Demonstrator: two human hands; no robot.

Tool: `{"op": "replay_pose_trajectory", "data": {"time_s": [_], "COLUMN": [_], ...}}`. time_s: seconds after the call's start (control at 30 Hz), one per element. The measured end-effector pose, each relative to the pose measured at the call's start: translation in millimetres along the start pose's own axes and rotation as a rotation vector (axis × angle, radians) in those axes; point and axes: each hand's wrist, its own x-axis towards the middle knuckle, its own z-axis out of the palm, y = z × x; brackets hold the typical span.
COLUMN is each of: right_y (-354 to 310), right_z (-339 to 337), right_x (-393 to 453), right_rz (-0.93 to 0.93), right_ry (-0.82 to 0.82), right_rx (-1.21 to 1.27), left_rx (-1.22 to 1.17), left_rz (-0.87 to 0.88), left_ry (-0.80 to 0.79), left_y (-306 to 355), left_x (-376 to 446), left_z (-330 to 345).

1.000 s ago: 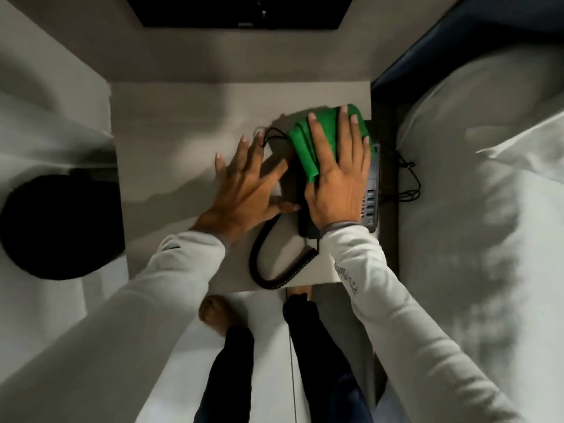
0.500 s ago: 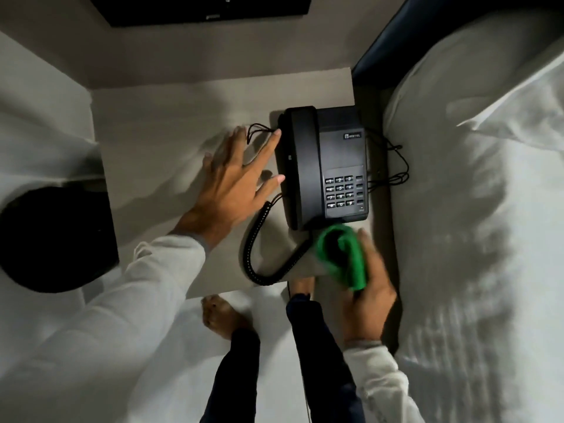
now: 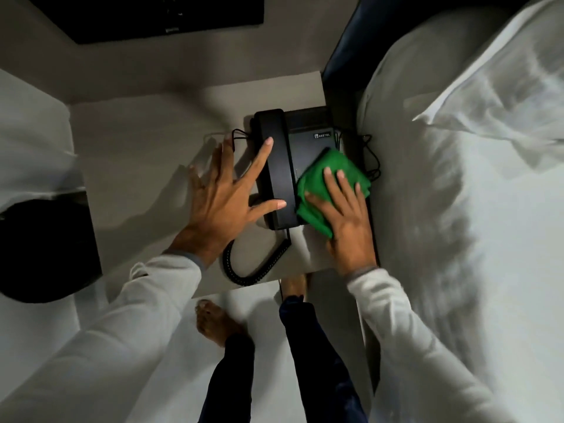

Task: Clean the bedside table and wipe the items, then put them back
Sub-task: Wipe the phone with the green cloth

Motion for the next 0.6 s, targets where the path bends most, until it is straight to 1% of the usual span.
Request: {"op": "replay_pose_trajectory", "data": {"time_s": [0.1, 0.13, 0.17, 0.2, 0.23, 0.27, 0.3, 0.33, 0.37, 0.4, 0.43, 0.47, 0.5, 0.53, 0.6], "right_y": [-10, -18, -29, -38, -48, -61, -73, -89, -105, -124, -143, -160, -178, -191, -211], "right_z": [-6, -14, -25, -37, -47, -57, -64, -66, -63, -56, -47, -40, -30, -23, -6], "right_x": [-30, -35, -37, -38, -36, -31, -25, -16, -6, 6, 18, 31, 44, 56, 79], "right_rz": [0.037, 0.080, 0.135, 0.208, 0.283, 0.356, 0.437, 0.513, 0.581, 0.633, 0.658, 0.651, 0.627, 0.593, 0.562], "right_ry": [-0.055, -0.054, -0.023, 0.041, 0.113, 0.156, 0.163, 0.135, 0.081, 0.012, -0.058, -0.123, -0.184, -0.237, -0.342], "right_rx": [0.077, 0.154, 0.286, 0.467, 0.669, 0.870, 1.075, 1.280, 1.460, 1.590, 1.658, 1.665, 1.637, 1.594, 1.511], "left_rx": [-0.006, -0.011, -0.050, -0.142, -0.293, -0.500, -0.754, -1.026, -1.296, -1.531, -1.696, -1.784, -1.802, -1.755, -1.646], "left_rz": [-0.021, -0.023, -0.022, -0.015, -0.015, -0.031, -0.079, -0.165, -0.276, -0.378, -0.453, -0.469, -0.480, -0.533, -0.701], "left_ry": [-0.041, -0.031, -0.003, 0.043, 0.098, 0.143, 0.160, 0.152, 0.098, 0.008, -0.090, -0.147, -0.142, -0.077, 0.124], "left_y": [2, 3, 0, -2, -8, -15, -19, -29, -38, -53, -68, -82, -97, -109, -138], "left_x": [-1, -4, -8, -13, -19, -27, -34, -43, -51, -62, -71, -80, -91, -100, -113], "left_z": [-2, -3, -5, -7, -11, -17, -24, -31, -38, -47, -51, -52, -53, -51, -39]}}
